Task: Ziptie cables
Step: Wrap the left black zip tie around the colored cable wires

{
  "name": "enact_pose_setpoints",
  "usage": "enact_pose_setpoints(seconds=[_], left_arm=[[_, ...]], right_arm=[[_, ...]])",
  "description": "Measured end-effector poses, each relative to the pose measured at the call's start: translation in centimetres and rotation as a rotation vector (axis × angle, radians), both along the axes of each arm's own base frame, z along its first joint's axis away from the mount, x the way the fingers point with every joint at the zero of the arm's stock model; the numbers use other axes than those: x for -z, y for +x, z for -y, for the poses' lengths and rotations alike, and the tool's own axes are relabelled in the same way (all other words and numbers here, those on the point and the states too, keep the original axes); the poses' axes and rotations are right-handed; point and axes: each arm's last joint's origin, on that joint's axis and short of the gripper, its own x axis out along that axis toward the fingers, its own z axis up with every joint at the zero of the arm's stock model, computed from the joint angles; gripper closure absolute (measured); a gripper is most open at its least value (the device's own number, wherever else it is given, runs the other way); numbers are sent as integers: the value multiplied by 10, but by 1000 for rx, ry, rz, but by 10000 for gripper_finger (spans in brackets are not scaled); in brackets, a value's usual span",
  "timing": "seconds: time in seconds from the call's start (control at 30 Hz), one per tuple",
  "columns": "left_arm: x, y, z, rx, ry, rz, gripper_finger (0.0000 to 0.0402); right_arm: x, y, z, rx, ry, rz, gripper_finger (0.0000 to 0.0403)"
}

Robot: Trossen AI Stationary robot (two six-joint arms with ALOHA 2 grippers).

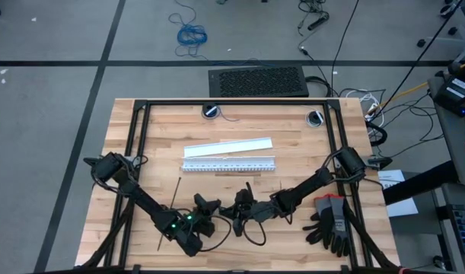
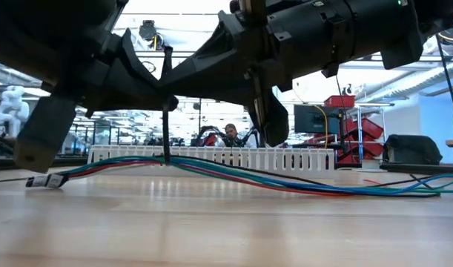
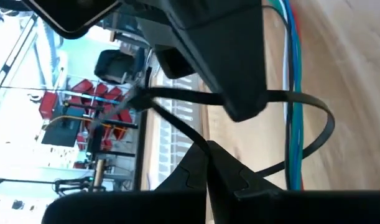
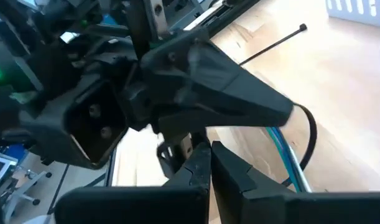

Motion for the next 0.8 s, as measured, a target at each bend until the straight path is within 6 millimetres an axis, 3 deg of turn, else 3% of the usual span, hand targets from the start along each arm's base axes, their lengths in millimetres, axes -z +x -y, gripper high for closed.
enact_pose_setpoints(seconds=[0.63, 0.8], left_arm=[[1, -2, -2, 70, 276, -176, 402], [0, -2, -3, 80, 419, -246, 402]], right_arm=[[-8, 4, 4, -17, 4, 76, 403], [-7, 4, 5, -11, 17, 70, 403]])
